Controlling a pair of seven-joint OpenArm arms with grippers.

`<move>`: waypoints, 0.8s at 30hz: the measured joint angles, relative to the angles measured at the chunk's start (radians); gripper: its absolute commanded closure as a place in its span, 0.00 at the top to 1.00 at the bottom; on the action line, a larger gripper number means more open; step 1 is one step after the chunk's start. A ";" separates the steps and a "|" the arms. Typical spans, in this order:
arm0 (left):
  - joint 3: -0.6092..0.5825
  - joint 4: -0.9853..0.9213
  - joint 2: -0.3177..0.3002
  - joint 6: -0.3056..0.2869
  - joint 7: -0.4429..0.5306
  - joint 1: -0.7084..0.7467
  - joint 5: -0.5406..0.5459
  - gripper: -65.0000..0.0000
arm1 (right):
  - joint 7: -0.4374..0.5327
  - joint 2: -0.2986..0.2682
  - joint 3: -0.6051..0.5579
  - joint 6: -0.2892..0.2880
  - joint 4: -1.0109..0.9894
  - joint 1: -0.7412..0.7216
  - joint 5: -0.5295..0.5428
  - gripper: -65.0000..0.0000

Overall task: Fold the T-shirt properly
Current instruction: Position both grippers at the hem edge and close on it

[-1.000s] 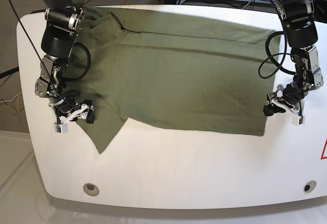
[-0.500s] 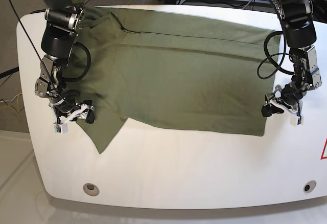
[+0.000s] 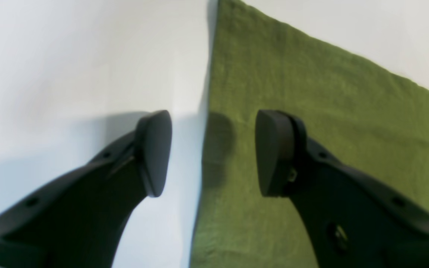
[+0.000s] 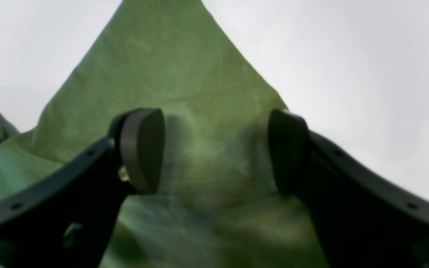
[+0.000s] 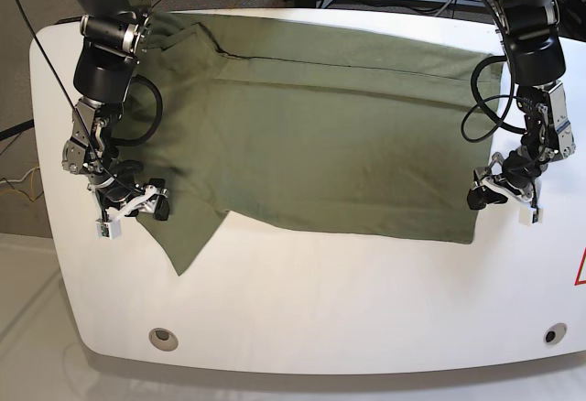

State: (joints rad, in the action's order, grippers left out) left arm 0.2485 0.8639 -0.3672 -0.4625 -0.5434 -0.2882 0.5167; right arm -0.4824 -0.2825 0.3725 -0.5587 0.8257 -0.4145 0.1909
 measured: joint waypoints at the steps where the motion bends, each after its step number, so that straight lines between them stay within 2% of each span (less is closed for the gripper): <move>1: 0.000 0.000 0.001 0.000 0.000 0.000 0.000 0.50 | 0.000 0.000 0.000 0.000 0.000 0.001 0.000 0.60; 6: -0.002 0.000 0.007 0.000 -0.002 -0.003 0.000 0.50 | 0.000 0.000 0.001 -0.003 0.000 0.003 0.000 0.52; 14: -0.003 0.000 0.017 0.000 0.000 -0.005 0.000 0.49 | -0.008 0.000 0.002 -0.004 0.000 0.003 -0.001 0.33; 20: -0.003 0.001 0.022 0.001 0.004 -0.006 0.000 0.44 | -0.011 0.002 0.002 -0.005 0.000 0.003 -0.001 0.18; 24: -0.003 0.001 0.024 0.002 0.003 -0.005 0.000 0.47 | -0.011 0.002 0.002 -0.007 0.000 0.006 -0.004 0.15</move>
State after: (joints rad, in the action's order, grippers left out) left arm 0.2455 0.8650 -0.3431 -0.4610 -0.5400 -0.2935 0.5167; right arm -0.4931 -0.2802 0.3740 -0.5659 0.8253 -0.4084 0.1867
